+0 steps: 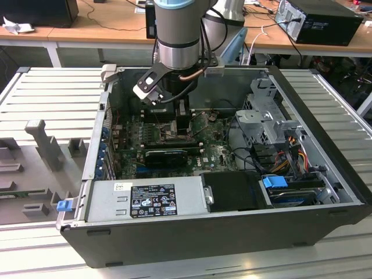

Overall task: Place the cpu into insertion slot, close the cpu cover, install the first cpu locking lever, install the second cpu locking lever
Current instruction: 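Place the cpu into insertion slot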

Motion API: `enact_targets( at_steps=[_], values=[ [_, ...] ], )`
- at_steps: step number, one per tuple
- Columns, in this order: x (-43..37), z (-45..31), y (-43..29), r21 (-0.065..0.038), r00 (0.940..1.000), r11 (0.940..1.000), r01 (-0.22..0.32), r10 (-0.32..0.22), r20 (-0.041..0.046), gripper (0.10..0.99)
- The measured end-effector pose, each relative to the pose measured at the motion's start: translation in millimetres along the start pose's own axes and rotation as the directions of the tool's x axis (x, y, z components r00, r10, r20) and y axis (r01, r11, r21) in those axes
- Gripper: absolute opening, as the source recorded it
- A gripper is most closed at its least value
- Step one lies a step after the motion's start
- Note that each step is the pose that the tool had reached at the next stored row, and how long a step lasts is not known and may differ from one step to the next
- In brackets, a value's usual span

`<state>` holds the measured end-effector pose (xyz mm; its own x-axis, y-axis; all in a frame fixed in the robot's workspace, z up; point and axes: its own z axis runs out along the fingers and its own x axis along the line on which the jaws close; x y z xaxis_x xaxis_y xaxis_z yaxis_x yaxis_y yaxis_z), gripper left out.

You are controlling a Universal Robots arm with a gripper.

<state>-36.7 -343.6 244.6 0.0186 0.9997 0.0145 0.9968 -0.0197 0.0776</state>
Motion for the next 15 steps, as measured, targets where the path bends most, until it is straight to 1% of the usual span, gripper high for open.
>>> enact_targets(
  at_steps=[2,6,11,13,15],
  values=[
    [0.3,1.4,-0.8,0.000,1.0000,1.0000,0.000,0.000,-0.0001,0.525],
    [1.8,6.6,-2.3,0.000,1.0000,1.0000,0.001,-0.001,-0.0002,0.525],
    [4.1,14.7,-4.9,0.000,1.0000,1.0000,0.002,-0.002,-0.0002,0.525],
    [6.6,18.4,-5.5,0.000,1.0000,1.0000,0.002,-0.002,-0.0001,0.525],
    [11.1,19.5,-5.8,0.000,1.0000,1.0000,0.002,-0.002,-0.0003,0.525]
  ],
)
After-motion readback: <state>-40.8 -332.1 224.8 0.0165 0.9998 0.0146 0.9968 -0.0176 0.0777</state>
